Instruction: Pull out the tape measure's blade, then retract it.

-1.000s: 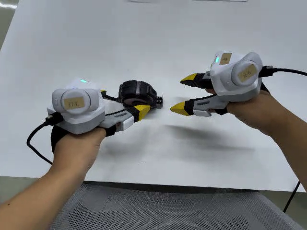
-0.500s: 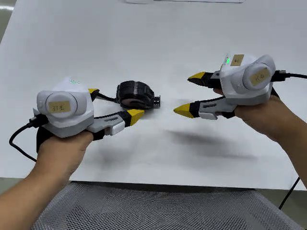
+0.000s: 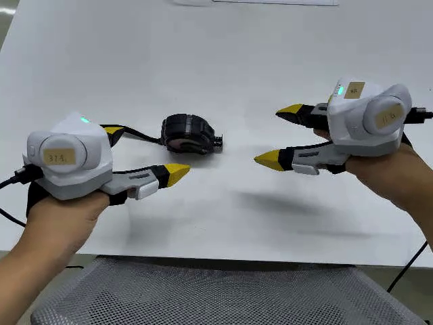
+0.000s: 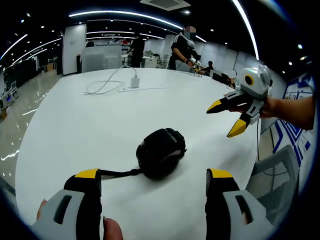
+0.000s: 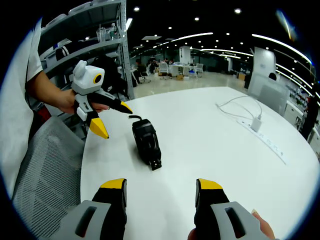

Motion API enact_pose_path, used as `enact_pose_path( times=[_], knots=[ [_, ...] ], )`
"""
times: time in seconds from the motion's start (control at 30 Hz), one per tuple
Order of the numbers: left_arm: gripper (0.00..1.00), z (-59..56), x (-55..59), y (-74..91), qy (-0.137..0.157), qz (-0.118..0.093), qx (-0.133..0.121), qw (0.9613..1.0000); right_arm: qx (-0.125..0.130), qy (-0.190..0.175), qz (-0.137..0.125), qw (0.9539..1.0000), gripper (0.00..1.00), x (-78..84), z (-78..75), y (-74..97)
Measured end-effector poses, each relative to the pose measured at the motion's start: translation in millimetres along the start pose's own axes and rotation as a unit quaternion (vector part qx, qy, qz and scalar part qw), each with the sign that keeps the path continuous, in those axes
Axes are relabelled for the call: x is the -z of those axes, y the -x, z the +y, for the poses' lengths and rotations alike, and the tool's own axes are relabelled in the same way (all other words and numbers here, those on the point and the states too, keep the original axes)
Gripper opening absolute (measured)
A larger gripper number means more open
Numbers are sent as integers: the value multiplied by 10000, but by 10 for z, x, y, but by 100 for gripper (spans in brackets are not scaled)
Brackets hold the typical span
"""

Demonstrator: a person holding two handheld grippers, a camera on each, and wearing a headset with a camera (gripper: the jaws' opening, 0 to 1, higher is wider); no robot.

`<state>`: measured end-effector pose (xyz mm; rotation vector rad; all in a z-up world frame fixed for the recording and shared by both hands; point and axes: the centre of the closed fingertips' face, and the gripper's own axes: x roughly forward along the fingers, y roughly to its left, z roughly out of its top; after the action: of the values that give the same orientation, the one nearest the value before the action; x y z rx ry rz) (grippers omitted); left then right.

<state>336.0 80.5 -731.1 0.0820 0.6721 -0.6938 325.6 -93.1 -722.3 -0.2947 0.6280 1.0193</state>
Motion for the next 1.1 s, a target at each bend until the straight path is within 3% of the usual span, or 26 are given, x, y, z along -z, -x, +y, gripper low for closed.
enact_pose_path(
  times=[0.67, 1.1],
  knots=[
    [93, 131, 57, 237, -242, -3, 17, 9997, 165, -214, -33, 9996, 57, 136, 79, 305],
    [94, 192, 94, 354, -304, 24, 13, 9995, 324, -377, -67, 9987, 59, 228, 97, 548]
  ],
)
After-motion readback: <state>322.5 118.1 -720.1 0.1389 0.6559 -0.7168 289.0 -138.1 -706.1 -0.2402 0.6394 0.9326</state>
